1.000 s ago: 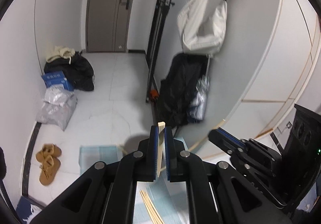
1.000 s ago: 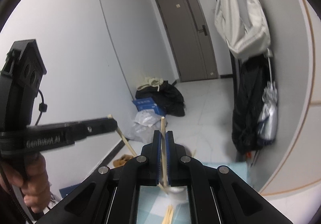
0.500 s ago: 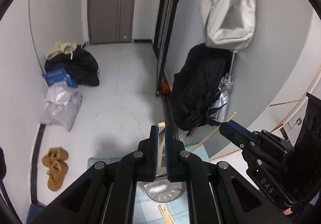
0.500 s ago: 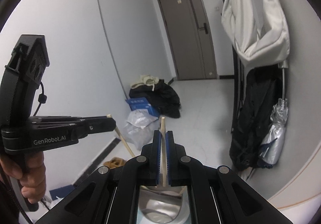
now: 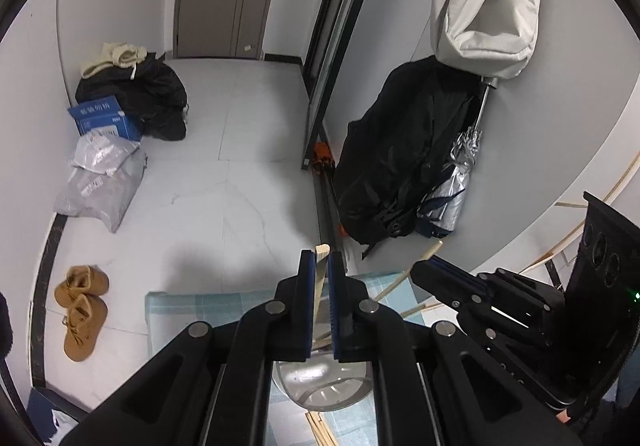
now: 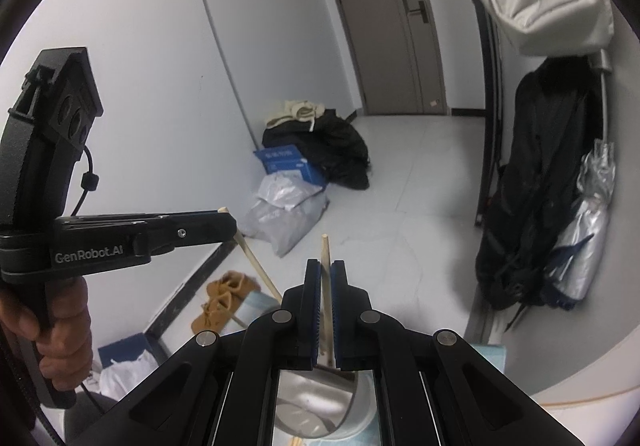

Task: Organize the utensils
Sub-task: 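Lower both held chopsticks into the holder compartments, then open both grippers to release the chopsticks into the holder, then move both open grippers back down toward the chopstick bundle, then close the right gripper on one chopstick from the bundle, then grasp a chopstick with the left gripper while the right gripper lifts its chopstick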

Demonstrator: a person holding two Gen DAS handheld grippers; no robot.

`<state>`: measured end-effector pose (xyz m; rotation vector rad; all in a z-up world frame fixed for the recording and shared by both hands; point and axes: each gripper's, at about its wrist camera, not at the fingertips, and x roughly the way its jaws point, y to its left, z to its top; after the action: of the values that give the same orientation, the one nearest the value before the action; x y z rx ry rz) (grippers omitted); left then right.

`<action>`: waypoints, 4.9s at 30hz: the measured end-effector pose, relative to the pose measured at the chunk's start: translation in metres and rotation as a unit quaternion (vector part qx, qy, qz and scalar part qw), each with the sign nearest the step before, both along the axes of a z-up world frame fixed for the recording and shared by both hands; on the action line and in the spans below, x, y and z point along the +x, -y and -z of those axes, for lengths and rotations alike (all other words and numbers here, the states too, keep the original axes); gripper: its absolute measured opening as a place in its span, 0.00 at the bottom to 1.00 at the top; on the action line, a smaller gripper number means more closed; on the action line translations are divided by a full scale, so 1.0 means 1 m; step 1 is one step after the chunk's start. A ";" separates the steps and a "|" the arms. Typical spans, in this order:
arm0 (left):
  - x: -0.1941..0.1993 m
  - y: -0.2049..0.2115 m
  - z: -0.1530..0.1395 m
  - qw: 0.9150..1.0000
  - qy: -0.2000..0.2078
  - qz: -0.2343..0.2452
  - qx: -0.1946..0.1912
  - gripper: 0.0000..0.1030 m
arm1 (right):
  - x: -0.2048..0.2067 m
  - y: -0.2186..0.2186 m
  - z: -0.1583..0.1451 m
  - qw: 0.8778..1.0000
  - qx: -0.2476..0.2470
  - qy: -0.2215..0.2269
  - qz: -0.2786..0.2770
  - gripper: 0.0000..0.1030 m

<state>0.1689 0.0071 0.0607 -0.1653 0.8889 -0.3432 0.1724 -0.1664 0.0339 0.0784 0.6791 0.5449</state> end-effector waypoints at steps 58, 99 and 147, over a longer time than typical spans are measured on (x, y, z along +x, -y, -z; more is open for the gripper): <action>-0.180 0.005 0.056 0.980 0.120 -0.140 0.080 0.92 | -0.196 0.033 0.048 0.987 -0.037 0.072 0.140 0.85; -0.130 -0.074 0.150 0.962 -0.073 -0.258 0.051 0.92 | -0.120 -0.053 0.201 0.968 -0.186 -0.167 -0.014 0.36; -0.147 -0.022 0.156 0.982 -0.054 -0.154 0.097 0.92 | -0.108 0.054 0.142 0.979 0.076 -0.185 0.046 0.05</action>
<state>0.0219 0.0295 -0.0958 -0.1400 0.9824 0.0422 0.0643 -0.2209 -0.1083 0.3597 0.9911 0.4959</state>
